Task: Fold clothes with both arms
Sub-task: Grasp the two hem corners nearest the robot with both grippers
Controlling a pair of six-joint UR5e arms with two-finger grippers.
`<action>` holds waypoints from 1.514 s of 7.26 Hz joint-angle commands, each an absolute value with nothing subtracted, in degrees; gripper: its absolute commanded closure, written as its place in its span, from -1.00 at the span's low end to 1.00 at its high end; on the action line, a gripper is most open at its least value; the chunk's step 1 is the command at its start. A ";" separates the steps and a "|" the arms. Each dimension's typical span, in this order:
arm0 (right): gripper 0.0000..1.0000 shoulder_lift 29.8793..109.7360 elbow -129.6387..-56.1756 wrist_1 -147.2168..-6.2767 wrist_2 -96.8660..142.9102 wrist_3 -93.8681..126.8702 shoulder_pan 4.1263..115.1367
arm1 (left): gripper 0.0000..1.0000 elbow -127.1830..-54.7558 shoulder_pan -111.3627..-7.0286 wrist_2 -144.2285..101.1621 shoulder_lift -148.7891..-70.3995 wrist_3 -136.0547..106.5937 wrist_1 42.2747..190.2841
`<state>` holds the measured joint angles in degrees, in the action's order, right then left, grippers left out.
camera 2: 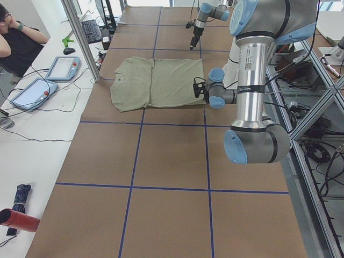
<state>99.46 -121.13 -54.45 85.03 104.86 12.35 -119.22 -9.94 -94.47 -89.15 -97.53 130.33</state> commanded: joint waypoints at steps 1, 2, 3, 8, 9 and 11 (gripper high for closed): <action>-0.86 95.03 -120.42 -56.07 79.83 105.38 6.80 | 1.00 -121.02 -10.19 -94.31 -89.03 -97.56 130.34; -0.79 92.40 -118.50 -56.16 76.93 105.38 4.68 | 1.00 -121.37 -10.37 -94.22 -88.77 -97.65 130.34; -0.77 91.24 -117.00 -56.16 75.34 105.29 3.27 | 1.00 -121.64 -10.46 -94.22 -88.42 -97.65 130.34; -0.64 92.46 -117.25 -59.50 73.04 105.21 2.11 | 1.00 -121.90 -10.46 -94.13 -88.68 -97.65 130.34; -0.49 92.46 -117.16 -59.50 72.78 105.29 1.85 | 1.00 -121.90 -10.46 -93.43 -88.68 -97.65 130.25; 0.44 92.29 -117.25 -59.50 72.86 105.29 1.32 | 1.00 -121.90 -10.46 -93.43 -88.77 -97.65 130.25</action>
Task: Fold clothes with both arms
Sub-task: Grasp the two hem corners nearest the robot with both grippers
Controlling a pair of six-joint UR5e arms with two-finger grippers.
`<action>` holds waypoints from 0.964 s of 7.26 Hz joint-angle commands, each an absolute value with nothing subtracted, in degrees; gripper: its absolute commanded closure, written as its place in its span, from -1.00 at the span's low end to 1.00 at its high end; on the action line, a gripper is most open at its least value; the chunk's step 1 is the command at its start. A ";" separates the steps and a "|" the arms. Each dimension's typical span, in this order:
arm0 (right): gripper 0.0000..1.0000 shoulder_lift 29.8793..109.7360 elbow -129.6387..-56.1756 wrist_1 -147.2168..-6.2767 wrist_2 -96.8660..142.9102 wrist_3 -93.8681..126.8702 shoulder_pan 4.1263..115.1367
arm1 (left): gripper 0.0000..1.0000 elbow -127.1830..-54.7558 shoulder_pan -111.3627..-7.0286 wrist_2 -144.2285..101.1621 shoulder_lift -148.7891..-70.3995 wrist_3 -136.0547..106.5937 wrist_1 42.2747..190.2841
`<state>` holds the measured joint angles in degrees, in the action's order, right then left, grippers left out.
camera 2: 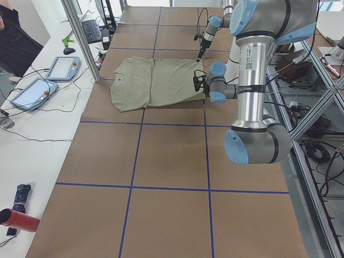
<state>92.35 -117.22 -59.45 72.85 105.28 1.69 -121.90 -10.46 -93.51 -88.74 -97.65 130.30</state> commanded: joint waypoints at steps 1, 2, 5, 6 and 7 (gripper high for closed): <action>0.92 92.29 -117.25 -59.59 72.77 105.29 0.62 | 1.00 -121.90 -10.46 -93.43 -88.68 -97.65 130.25; 1.00 92.37 -117.33 -60.02 72.69 105.29 0.01 | 1.00 -121.90 -10.46 -93.51 -88.51 -97.65 130.25; 1.00 92.37 -125.81 -72.61 73.12 105.21 -0.53 | 1.00 -123.30 -10.72 -94.04 -88.07 -97.47 129.82; 1.00 92.29 -131.95 -79.12 75.13 105.12 -0.35 | 1.00 -130.62 -11.85 -98.22 -88.85 -97.04 118.94; 1.00 91.94 -139.58 -87.02 80.19 105.12 1.65 | 1.00 -140.09 -12.39 -103.92 -89.73 -96.94 106.13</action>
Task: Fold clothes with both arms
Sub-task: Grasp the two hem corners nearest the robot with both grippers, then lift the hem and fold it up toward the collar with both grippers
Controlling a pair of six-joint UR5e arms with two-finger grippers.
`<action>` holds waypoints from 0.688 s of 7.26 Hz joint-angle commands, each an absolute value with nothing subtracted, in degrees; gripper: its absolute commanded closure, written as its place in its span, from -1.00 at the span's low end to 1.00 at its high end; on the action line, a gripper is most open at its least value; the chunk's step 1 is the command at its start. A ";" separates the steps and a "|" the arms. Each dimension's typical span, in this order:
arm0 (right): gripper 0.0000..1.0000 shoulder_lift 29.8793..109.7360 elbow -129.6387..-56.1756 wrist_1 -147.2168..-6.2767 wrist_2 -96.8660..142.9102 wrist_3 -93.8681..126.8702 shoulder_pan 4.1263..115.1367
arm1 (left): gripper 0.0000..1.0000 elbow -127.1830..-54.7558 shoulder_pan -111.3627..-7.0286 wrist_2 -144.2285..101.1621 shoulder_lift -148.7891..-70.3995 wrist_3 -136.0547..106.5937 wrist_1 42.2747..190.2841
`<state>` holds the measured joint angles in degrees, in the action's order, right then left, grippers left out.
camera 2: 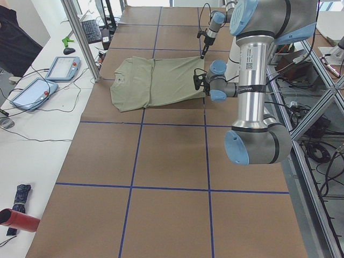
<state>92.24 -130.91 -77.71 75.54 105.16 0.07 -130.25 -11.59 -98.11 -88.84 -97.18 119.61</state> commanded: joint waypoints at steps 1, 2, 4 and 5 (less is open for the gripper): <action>1.00 90.28 -146.10 -96.41 85.73 104.94 4.63 | 1.00 -147.15 -12.74 -106.41 -93.13 -96.86 96.08; 1.00 82.43 -147.90 -105.12 92.39 104.16 9.70 | 1.00 -147.74 -14.40 -108.52 -99.43 -96.68 88.41; 1.00 68.27 -143.48 -116.68 95.10 91.83 15.89 | 1.00 -137.79 -17.99 -108.20 -109.13 -89.70 84.47; 1.00 66.55 -137.26 -115.94 95.18 84.45 21.22 | 1.00 -131.98 -22.02 -108.45 -111.68 -83.99 84.72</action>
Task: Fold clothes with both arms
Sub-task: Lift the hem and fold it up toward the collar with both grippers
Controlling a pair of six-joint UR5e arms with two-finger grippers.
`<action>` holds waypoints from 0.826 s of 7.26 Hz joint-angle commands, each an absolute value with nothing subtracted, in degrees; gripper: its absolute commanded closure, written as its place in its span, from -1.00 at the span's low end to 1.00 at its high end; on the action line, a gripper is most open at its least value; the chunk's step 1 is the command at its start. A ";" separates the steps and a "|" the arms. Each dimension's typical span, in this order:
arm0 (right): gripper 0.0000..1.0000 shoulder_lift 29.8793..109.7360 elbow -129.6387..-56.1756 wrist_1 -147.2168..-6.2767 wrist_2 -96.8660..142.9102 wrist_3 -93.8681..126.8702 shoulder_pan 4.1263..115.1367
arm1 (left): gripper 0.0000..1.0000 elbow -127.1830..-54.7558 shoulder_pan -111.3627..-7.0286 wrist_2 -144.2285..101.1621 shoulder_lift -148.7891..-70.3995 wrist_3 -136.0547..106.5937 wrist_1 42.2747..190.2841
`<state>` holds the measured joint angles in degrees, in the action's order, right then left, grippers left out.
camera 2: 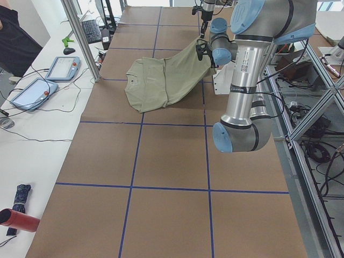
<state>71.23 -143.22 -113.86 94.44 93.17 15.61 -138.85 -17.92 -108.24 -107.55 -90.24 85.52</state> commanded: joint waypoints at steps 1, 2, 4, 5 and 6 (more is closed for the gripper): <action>1.00 64.97 -133.54 -114.80 96.49 75.85 27.10 | 1.00 -127.40 -27.19 -108.81 -114.32 -78.02 84.73; 1.00 62.69 -128.20 -112.52 102.07 73.33 33.77 | 1.00 -125.00 -32.55 -109.16 -115.74 -73.70 84.90; 1.00 56.54 -115.20 -105.94 104.68 72.69 40.14 | 1.00 -116.86 -42.24 -115.21 -120.73 -65.25 84.81; 1.00 55.12 -109.39 -101.73 104.59 71.38 41.99 | 1.00 -111.33 -44.89 -115.22 -123.37 -61.56 84.99; 1.00 54.15 -103.68 -97.95 104.33 70.76 42.62 | 1.00 -106.31 -47.00 -114.96 -124.79 -58.57 86.56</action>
<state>55.81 -110.86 -102.66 104.37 71.77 41.01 -112.55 -43.83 -114.77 -122.42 -62.65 85.35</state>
